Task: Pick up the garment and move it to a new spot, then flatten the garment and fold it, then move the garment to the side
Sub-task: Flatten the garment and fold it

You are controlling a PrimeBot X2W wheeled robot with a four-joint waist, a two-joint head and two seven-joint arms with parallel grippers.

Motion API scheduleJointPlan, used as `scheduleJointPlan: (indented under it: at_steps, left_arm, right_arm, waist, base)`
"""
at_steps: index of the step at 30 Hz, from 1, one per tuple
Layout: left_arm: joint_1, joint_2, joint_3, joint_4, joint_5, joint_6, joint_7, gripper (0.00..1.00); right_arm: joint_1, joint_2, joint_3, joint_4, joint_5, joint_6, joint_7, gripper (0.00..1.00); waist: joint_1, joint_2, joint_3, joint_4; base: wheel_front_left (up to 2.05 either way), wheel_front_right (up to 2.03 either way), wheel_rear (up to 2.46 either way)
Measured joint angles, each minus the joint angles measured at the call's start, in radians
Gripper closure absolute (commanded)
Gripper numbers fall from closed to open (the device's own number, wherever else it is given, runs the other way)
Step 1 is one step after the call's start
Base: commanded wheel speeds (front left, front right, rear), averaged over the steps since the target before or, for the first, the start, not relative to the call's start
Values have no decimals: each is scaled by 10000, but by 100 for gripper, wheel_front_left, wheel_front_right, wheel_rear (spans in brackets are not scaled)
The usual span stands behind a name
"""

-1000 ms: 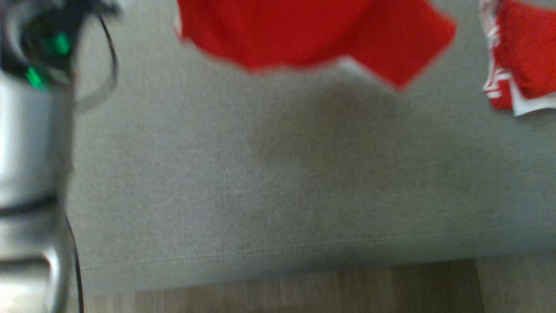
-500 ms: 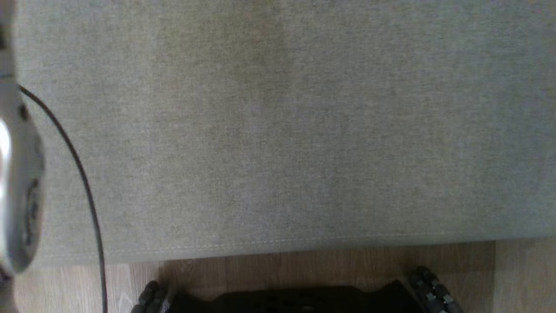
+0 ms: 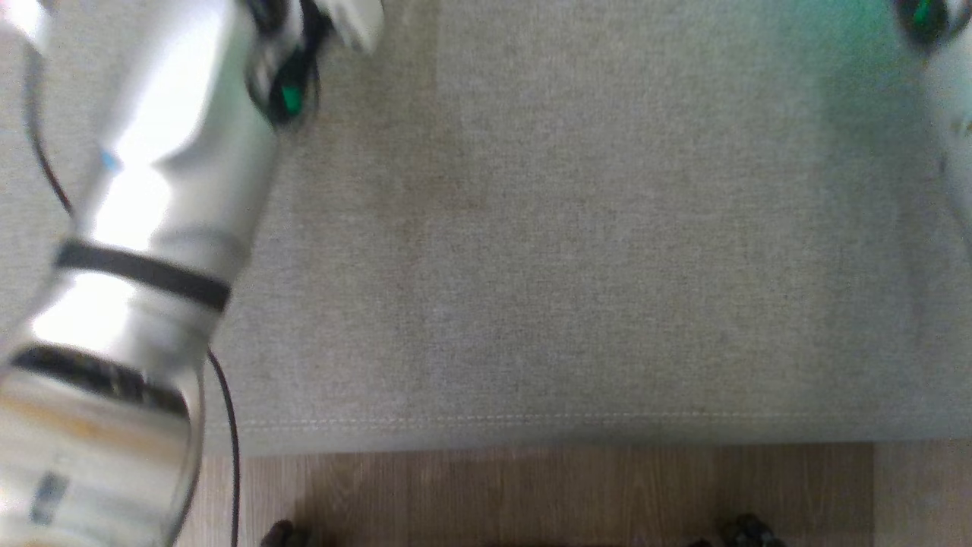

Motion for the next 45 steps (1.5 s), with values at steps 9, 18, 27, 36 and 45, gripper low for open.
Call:
scheduleJointPlan:
  at_steps: [9,18,27,36,45]
  left_arm:
    - [2390,1058,-2261,-631,-1014,-2,299,100]
    - [3590,1509,-3035,-821,-1453,-77,209,100]
    - [4547,1659,-3613,-1141,-1647,-77,-42,100]
    - [6535,2130,-4621,-2130,-2592,-77,431,100]
    - [7953,2579,-4771,-3331,-3335,42,533,100]
  right_arm:
    - [1984,-813,1776,96,1317,0,736,100]
    - [3059,-1325,3058,59,2422,0,1841,100]
    - [3801,-1935,4130,-587,3475,0,2661,100]
    - [5091,-3187,5538,-2006,5135,0,5099,100]
    - [5652,-4249,5586,-3085,6748,2,7306,100]
  waist:
    - [-1,0,-1502,74]
    - [-1,0,-2713,-1]
    - [-1,1,-3524,-3]
    - [-1,1,-4631,-71]
    - [-1,1,-5739,-60]
  base:
    - [0,0,0]
    - [0,0,0]
    - [0,0,0]
    - [0,0,0]
    - [0,0,0]
